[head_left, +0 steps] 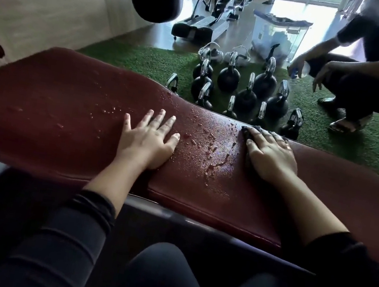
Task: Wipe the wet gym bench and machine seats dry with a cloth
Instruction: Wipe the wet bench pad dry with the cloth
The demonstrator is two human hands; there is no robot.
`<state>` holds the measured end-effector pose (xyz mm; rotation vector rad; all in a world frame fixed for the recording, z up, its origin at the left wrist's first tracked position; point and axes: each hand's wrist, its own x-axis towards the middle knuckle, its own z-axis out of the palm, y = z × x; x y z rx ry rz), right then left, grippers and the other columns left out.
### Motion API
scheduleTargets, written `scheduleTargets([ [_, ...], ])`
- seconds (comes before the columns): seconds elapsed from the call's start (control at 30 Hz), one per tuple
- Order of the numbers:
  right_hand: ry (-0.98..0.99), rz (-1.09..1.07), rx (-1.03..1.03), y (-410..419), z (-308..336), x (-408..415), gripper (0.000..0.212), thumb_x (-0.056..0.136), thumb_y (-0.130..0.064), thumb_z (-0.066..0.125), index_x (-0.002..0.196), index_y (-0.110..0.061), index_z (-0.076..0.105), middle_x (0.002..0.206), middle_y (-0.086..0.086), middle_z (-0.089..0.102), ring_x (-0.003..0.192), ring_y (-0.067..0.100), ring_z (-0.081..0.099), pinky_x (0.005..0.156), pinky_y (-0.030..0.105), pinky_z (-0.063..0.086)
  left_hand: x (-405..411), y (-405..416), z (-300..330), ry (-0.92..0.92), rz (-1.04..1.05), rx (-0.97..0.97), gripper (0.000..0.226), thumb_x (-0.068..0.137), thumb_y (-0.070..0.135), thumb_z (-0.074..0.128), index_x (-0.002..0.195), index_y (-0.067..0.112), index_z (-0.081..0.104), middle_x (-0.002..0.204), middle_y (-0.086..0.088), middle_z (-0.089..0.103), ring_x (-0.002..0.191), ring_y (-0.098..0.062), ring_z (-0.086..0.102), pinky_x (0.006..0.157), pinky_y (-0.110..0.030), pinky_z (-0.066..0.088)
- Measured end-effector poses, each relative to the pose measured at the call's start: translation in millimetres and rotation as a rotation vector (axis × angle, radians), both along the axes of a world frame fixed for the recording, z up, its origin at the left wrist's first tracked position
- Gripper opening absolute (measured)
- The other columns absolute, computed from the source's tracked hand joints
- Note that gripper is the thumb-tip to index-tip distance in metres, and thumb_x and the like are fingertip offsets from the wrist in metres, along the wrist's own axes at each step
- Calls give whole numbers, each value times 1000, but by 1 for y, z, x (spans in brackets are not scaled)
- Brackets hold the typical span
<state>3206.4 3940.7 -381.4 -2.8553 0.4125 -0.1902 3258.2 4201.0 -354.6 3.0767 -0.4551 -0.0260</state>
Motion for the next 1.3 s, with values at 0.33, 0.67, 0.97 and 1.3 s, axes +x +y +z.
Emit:
scheduleTargets([
  [0.33, 41, 187, -17, 54, 16, 94, 46, 98, -44, 23, 144, -39, 26, 155, -12, 21, 142, 17, 20, 117, 33, 12, 2, -2, -4, -58, 2, -52, 58, 99, 53, 16, 154, 37, 5, 161, 15, -2, 148, -7, -3, 117, -54, -5],
  [0.67, 4, 681, -25, 7, 21, 15, 43, 99, -42, 28, 139, -51, 15, 139, -38, 3, 133, -13, 0, 104, 1, -13, 4, 0, -7, -66, 2, -65, 60, 99, 52, 17, 154, 35, 6, 161, 16, -2, 148, -6, -3, 116, -53, -5],
  [0.97, 33, 378, -1, 41, 22, 93, 44, 101, -37, 28, 144, -42, 25, 155, -14, 21, 143, 12, 16, 117, 26, 7, 4, -3, -6, -71, 10, -76, 59, 99, 51, 18, 154, 34, 6, 161, 15, -1, 148, -7, -2, 116, -53, -4],
  [1.3, -2, 733, -4, 7, 23, 26, 44, 93, -46, 25, 136, -54, 15, 137, -40, 5, 136, -11, 2, 107, 4, -10, 5, -1, -8, -74, 8, -74, 60, 98, 52, 17, 154, 35, 6, 161, 16, -1, 148, -7, -2, 117, -52, -4],
])
